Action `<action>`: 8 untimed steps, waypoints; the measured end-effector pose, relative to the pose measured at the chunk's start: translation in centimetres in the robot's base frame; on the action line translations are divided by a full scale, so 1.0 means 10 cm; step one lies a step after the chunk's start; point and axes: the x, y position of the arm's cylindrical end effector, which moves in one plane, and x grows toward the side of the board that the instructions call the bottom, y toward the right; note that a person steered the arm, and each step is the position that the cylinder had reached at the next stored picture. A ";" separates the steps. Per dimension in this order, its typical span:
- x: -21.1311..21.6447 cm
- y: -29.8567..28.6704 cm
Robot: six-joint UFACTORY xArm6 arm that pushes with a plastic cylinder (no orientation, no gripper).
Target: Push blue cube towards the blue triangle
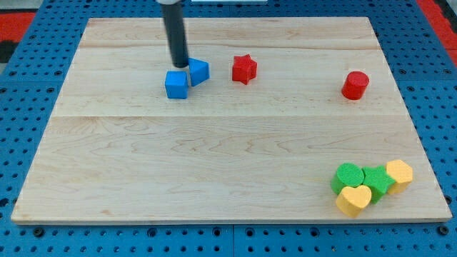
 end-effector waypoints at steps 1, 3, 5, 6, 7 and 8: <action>0.00 0.43; 0.06 -0.05; 0.56 -1.36; 0.62 -1.20; 0.62 -0.83; 0.62 -0.49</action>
